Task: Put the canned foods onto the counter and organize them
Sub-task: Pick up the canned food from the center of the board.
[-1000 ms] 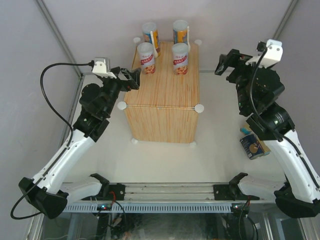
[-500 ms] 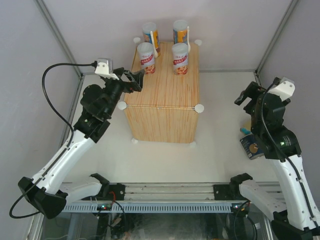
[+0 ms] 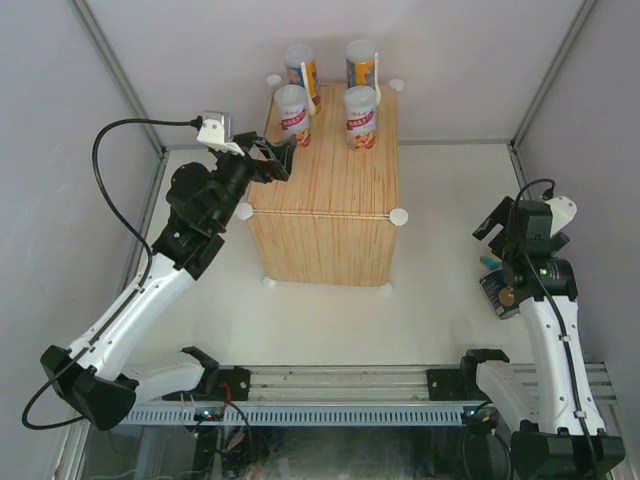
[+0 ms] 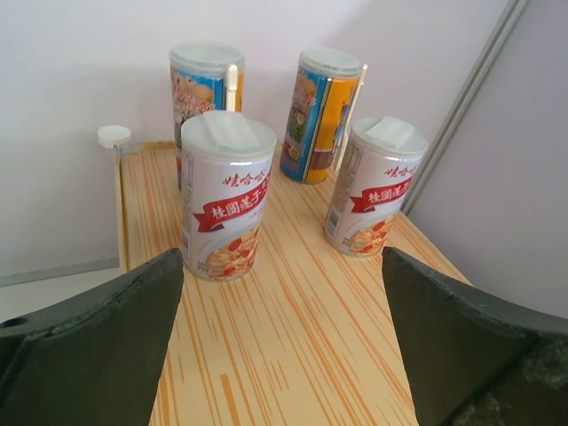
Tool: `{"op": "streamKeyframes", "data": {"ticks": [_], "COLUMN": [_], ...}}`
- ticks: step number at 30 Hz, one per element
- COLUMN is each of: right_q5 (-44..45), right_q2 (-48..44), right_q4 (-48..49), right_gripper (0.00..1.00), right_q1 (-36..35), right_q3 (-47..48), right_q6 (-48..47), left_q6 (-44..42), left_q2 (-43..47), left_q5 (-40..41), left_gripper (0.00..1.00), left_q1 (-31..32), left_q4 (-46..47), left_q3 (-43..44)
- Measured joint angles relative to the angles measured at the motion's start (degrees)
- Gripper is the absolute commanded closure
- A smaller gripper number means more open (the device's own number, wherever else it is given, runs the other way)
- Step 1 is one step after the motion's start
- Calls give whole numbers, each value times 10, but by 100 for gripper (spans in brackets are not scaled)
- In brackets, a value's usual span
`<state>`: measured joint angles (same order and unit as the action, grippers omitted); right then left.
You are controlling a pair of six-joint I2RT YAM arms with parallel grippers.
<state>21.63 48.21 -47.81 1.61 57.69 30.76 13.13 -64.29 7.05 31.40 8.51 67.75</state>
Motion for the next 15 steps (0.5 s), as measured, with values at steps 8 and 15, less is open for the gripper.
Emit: {"op": "streamKeyframes", "data": {"ticks": [8, 15], "right_q5": [-24, -32], "right_q2": [52, 113], "right_q4": [10, 37], "right_gripper": [6, 6], "right_q1": [46, 81], "right_q3": [-40, -45], "right_q6": [15, 28], "left_q6": [11, 20], "left_q2": [-13, -20], "left_q5": [-3, -5], "left_gripper": [3, 3], "left_q1": [1, 1], "left_q4": [12, 25], "left_q3": [23, 30]}}
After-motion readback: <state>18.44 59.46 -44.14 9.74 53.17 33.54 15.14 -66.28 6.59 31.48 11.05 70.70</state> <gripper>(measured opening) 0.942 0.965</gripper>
